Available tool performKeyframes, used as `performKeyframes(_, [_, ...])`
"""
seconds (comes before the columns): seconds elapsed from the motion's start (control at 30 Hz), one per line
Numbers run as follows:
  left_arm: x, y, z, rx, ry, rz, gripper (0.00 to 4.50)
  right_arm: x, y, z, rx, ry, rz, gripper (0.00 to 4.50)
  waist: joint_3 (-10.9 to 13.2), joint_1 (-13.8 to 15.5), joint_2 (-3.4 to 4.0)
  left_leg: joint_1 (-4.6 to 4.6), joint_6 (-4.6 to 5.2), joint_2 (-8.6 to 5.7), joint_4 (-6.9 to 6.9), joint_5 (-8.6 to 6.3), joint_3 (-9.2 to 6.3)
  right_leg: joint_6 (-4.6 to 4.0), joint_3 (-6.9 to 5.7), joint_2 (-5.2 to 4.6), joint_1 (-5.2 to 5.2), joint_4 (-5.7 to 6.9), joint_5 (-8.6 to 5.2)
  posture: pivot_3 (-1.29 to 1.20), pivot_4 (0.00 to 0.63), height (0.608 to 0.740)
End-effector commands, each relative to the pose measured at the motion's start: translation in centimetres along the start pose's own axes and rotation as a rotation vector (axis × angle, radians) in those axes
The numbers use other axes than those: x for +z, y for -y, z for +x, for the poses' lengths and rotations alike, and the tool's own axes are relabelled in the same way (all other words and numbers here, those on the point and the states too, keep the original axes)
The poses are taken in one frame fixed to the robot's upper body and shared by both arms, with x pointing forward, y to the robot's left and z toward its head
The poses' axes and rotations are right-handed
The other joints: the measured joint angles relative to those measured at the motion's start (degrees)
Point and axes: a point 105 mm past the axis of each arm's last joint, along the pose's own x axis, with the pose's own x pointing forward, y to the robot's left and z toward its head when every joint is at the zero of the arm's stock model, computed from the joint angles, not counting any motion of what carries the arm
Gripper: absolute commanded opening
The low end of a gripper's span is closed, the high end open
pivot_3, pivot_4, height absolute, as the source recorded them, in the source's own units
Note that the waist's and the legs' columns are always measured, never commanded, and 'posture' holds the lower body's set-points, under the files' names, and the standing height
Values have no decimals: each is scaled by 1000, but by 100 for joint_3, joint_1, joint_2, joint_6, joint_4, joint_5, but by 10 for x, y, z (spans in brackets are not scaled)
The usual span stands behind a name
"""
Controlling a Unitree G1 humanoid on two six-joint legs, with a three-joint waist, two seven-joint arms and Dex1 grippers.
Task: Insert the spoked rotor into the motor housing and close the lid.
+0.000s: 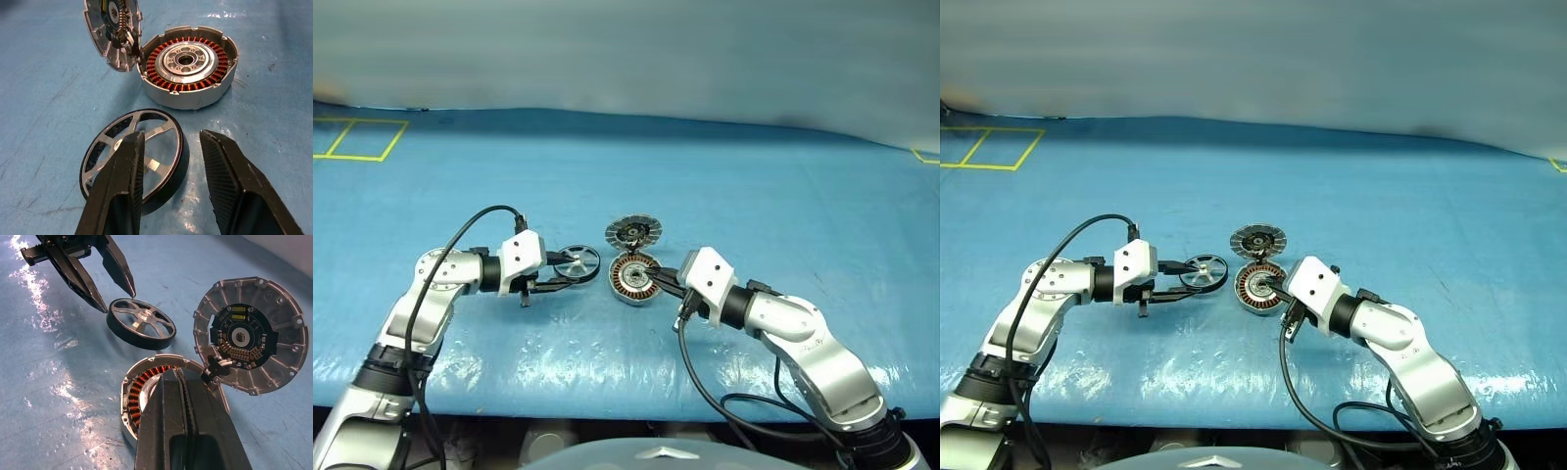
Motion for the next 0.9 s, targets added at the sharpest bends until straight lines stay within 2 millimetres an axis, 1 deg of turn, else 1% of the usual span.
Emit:
performKeyframes(0.03, [12, -7, -6, 23, 14, 71, 1875, 7, 4, -2, -4, 10, -41, 0, 0, 1, 0, 0, 0, 0, -1, 0, 0, 0, 0, 0, 0, 0, 0, 0, 150, 740])
performKeyframes(0.13, [30, -21, -12, 63, 76, 72, 1875, 7, 4, -3, -3, 7, -42, 0, 1, 4, -1, 0, 0, 0, 0, 0, 0, 0, 0, -1, 0, 0, 0, 0, 150, 740])
performKeyframes(0.17, [32, -25, -14, 67, 69, 78, 1875, 7, 4, -2, -2, 7, -42, 0, 1, 9, -1, -1, 0, 0, 1, 0, -1, 0, -2, 0, 0, 0, 0, 0, 150, 740])
performKeyframes(0.27, [23, -37, -17, 67, -31, 121, 1875, 6, 3, -2, 0, 6, -43, 0, 1, 3, -2, 0, 0, -2, 4, 0, 0, 1, -1, 0, 2, 0, 0, 0, 150, 740])
performKeyframes(0.33, [22, -41, -14, 45, -35, 70, 1875, 6, 3, -1, 0, 5, -43, 0, 2, -11, 0, 1, 0, -2, 3, 0, 1, 1, -1, 1, 2, 0, 1, 0, 150, 740])
performKeyframes(0.43, [13, -37, -6, -30, -111, 93, 1875, 6, 3, 0, -2, 8, -41, 0, 2, -13, 0, 0, 0, -2, 0, 0, 1, 0, -1, 2, 1, -1, 0, 0, 150, 740])
performKeyframes(0.63, [12, -30, 8, -114, -135, 134, 1875, 5, 2, 0, -17, 8, -32, 0, 3, -5, -2, -5, 0, 0, -2, 0, -1, -1, -2, 2, -3, -1, 0, 0, 150, 740])
performKeyframes(0.77, [13, -27, 11, -149, -123, 141, 1875, 1, 0, -2, -27, -5, -27, 0, 3, -2, -2, -4, 0, -1, 1, 0, 1, -1, 0, 2, -1, -1, 0, 0, 150, 740])
performKeyframes(0.9, [5, -24, 13, -183, -156, 140, 1875, -3, 0, -3, -43, -22, -28, 0, 3, -8, -2, -4, 0, 0, 0, 0, 1, -1, 0, 3, -2, 0, 0, 0, 150, 740])
